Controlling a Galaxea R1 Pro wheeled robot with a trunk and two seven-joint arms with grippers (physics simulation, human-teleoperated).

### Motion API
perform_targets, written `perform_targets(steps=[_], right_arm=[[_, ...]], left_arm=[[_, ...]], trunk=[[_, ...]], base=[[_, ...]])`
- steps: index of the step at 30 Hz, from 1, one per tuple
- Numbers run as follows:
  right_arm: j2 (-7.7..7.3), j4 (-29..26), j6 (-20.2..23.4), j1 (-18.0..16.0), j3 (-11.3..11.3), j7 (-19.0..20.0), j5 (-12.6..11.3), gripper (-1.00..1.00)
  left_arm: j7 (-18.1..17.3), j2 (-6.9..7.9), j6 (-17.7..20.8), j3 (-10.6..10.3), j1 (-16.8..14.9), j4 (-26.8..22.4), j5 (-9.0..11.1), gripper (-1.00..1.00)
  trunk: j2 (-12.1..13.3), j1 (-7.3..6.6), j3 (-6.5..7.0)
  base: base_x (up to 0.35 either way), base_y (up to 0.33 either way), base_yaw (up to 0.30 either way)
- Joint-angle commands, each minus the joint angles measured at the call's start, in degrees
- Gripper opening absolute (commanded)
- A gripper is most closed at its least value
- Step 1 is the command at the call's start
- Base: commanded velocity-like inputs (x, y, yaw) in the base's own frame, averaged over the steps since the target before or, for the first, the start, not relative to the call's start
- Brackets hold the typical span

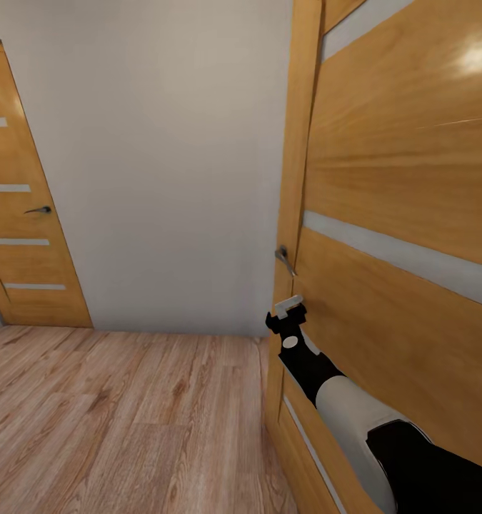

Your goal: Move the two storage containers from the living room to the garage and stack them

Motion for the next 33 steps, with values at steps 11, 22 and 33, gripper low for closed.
perform_targets(steps=[11,22,33], right_arm=[[0.0,0.1,0.0,-0.1,-0.2,-0.6,0.2,1.0],[0.0,1.9,-0.2,-0.1,-0.2,-0.8,0.4,1.0],[0.0,2.3,-0.9,-0.1,-0.4,-1.1,0.2,1.0]], left_arm=[[0.0,0.02,0.0,0.0,0.0,-0.1,0.6,1.0],[0.0,0.0,0.0,0.0,0.0,-0.1,0.7,1.0],[0.0,0.0,0.0,0.0,0.0,-0.1,0.6,1.0]], trunk=[[0.0,0.0,-0.06],[0.0,0.0,-0.06],[0.0,0.0,-0.06]], base=[[0.094,-0.001,0.0],[0.066,0.0,0.0],[0.001,0.0,0.0]])
